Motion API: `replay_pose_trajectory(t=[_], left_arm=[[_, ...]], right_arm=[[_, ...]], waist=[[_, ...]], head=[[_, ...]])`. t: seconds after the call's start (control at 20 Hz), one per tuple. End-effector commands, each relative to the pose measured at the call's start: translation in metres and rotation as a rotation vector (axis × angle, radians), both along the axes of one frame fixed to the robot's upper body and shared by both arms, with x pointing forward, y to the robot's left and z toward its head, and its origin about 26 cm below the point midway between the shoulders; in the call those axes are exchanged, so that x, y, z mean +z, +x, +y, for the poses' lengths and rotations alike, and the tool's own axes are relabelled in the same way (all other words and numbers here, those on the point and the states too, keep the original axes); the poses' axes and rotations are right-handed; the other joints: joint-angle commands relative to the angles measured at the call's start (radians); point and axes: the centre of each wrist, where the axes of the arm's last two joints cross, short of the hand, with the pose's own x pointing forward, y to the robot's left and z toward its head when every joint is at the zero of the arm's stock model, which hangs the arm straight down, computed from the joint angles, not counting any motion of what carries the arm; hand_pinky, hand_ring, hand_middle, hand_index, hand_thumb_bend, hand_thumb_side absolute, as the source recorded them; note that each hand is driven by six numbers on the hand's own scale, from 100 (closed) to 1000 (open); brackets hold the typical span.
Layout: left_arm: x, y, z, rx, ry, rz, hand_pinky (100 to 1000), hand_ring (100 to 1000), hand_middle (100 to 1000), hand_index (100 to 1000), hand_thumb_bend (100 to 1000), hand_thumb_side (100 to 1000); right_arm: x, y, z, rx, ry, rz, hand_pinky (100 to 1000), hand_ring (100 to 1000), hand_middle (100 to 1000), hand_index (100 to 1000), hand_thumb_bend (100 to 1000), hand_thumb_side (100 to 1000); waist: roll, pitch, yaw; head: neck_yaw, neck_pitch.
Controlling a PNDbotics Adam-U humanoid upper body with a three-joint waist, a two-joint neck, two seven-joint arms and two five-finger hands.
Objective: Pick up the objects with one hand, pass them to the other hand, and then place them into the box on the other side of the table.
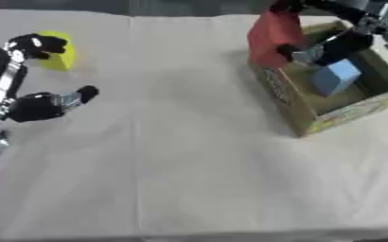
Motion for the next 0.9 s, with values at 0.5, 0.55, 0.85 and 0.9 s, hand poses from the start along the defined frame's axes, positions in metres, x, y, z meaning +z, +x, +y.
replay_pose_trajectory(t=[0.5,0.55,0.85,0.9], left_arm=[[0.039,-0.019,0.024,0.003,-0.086,-0.073,754,750,636,779,680,529],[0.040,-0.021,0.025,0.005,-0.089,-0.074,754,751,636,779,679,531],[0.043,-0.027,0.032,0.011,-0.102,-0.072,753,746,635,781,659,550],[0.044,-0.028,0.032,0.011,-0.108,-0.073,753,746,635,781,656,550]], right_arm=[[0.003,-0.005,-0.089,-0.239,0.055,0.046,914,688,342,496,100,100],[0.001,-0.005,-0.094,-0.251,0.059,0.049,914,688,342,496,100,100],[-0.012,-0.007,-0.119,-0.332,0.083,0.063,918,688,346,499,100,100],[-0.016,-0.007,-0.123,-0.344,0.090,0.070,920,690,349,502,100,100]], waist=[[0.016,-0.014,0.008],[0.016,-0.013,0.009],[0.017,-0.010,0.015],[0.018,-0.010,0.017]], head=[[-0.042,-0.019],[-0.043,-0.021],[-0.049,-0.032],[-0.051,-0.033]])
